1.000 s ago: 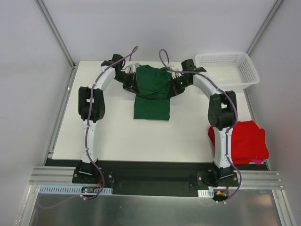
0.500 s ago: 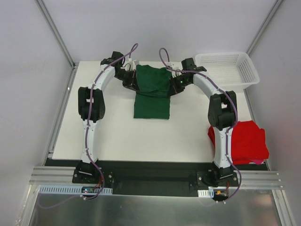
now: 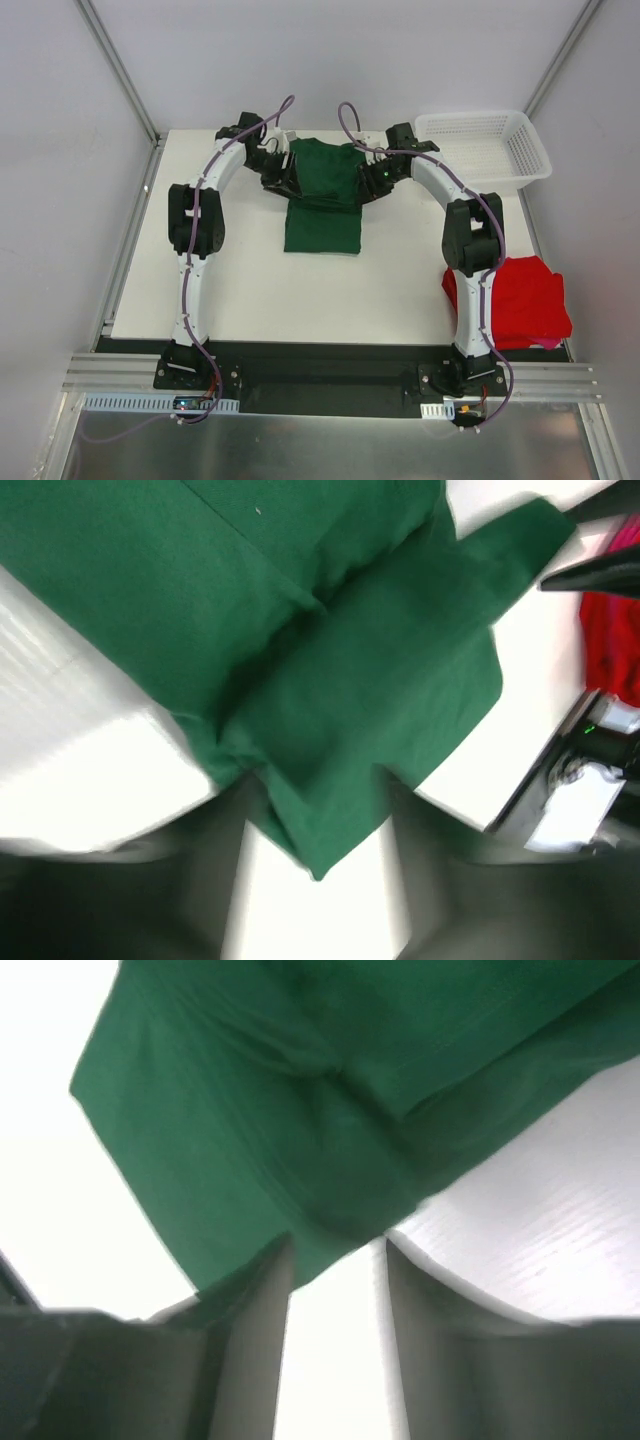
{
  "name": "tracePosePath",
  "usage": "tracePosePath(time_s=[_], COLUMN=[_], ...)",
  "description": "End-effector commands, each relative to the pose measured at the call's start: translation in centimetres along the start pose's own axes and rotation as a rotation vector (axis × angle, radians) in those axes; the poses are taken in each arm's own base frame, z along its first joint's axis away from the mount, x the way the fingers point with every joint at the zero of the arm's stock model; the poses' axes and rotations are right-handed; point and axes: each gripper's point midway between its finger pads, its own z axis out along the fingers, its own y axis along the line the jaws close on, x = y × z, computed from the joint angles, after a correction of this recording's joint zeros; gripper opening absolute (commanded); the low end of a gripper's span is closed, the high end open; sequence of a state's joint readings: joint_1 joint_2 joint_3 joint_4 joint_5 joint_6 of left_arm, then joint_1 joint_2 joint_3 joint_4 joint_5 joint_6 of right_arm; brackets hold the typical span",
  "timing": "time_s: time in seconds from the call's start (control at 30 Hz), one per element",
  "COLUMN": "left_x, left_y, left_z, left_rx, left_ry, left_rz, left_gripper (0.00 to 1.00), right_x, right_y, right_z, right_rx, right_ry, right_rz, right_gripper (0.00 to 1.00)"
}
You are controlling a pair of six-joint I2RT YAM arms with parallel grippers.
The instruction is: Fold and stack the t-shirts
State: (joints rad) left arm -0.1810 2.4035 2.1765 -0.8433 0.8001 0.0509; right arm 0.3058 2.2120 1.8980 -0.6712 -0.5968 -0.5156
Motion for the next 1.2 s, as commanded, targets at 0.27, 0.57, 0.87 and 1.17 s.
tracePosePath(time_s=[0.27,0.57,0.87,1.17], left_x=[0.0,1.9,9.0,11.6], left_y=[-2.8,-4.2,-3.9,-2.3], left_z=[-1.9,-1.9,-1.1,-1.3], left_rx=[0.027,0.025,0.058,0.103], left_ry=[-0.02,0.017,0.146,0.144], left_rz=[0.062,0.054,-0.155,-0.249], left_gripper=[0.99,0.99,0.99,0.99], right_x=[-1.9,-0.7,6.1,9.0], right_y=[0.2,4.1,7.2,6.6], right_z=[-2.6,-3.4,-2.2,-0.5], right_rx=[0.054,-0.083,-0.209,-0.207], right_ry=[-0.078,-0.058,0.131,0.13], right_rz=[-0.076,-0.107,0.138,0.313], right_gripper=[1.0,1.0,1.0,1.0])
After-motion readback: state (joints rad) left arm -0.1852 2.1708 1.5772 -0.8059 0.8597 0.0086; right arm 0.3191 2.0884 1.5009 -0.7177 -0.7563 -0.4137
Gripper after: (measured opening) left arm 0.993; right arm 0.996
